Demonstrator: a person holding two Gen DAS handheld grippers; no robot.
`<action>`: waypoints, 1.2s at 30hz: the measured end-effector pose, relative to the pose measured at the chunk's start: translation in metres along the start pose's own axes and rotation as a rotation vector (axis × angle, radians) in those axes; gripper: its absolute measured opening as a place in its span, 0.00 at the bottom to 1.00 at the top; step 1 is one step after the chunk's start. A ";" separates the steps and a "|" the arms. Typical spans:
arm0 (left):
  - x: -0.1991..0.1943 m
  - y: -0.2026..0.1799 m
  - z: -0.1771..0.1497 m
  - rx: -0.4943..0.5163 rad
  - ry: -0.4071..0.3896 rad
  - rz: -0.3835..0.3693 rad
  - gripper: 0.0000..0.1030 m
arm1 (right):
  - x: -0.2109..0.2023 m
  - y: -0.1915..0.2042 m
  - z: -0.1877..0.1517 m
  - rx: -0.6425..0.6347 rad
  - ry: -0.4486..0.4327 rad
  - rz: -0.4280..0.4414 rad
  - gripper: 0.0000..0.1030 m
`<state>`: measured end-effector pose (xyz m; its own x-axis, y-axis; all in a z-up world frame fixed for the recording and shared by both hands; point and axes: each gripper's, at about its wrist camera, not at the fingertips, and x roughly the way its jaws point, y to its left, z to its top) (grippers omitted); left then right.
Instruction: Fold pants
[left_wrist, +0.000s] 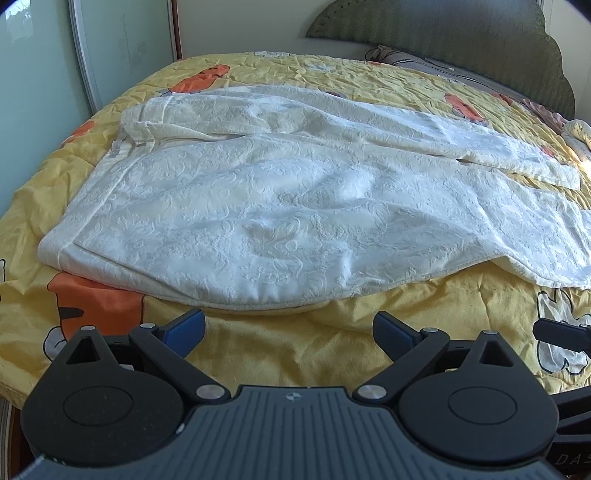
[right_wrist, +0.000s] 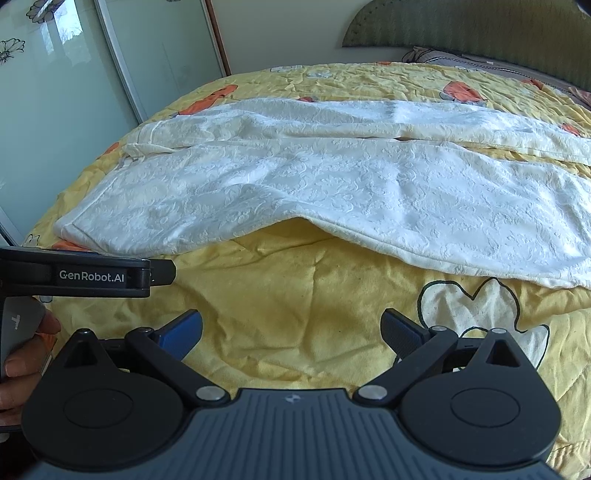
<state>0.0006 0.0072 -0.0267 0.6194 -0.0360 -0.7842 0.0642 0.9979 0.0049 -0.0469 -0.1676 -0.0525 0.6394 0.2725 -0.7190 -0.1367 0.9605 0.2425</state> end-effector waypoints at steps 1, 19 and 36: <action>0.000 0.000 0.000 0.002 0.001 0.000 0.96 | 0.000 0.000 0.000 0.001 0.001 0.000 1.00; 0.002 0.000 -0.002 0.013 0.011 -0.008 0.96 | -0.001 0.004 0.000 -0.016 -0.009 0.011 1.00; -0.005 0.022 0.045 0.047 -0.132 0.035 0.96 | 0.041 -0.012 0.122 -0.165 -0.032 0.225 1.00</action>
<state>0.0342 0.0266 0.0057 0.7195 -0.0106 -0.6944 0.0753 0.9952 0.0628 0.0732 -0.1747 -0.0060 0.6020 0.4804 -0.6378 -0.3972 0.8731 0.2827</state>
